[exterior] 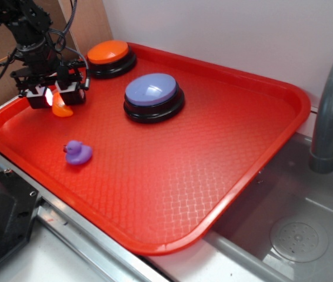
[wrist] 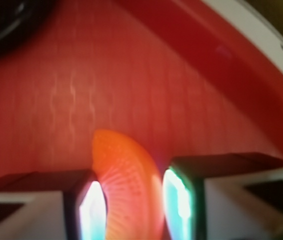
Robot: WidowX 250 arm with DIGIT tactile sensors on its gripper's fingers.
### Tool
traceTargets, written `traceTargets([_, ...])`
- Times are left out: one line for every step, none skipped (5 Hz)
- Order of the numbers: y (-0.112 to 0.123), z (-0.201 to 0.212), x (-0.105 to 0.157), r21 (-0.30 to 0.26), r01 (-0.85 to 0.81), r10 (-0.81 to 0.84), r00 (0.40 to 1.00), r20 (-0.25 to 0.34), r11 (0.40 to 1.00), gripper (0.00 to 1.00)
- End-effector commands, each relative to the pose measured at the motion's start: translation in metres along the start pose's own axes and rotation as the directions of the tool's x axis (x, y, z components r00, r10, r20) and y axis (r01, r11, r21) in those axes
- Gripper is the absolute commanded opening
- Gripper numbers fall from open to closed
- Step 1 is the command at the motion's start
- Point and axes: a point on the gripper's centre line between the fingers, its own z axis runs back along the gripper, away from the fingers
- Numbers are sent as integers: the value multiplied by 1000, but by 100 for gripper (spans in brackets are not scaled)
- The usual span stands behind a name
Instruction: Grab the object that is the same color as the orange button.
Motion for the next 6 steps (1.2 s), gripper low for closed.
traceTargets([5, 58, -1, -43, 63, -60, 996, 60, 997, 0])
traceTargets([-10, 76, -13, -70, 188, -186, 982, 41, 980, 0])
traceTargets([-35, 95, -35, -111, 382, -383, 924, 7, 918, 0])
traceTargets([-60, 112, -70, -149, 539, -544, 839, 12, 829, 0])
traceTargets([-73, 116, -96, -145, 599, -605, 796, 6, 787, 0])
traceTargets([-65, 116, -91, -139, 588, -598, 801, -34, 797, 0])
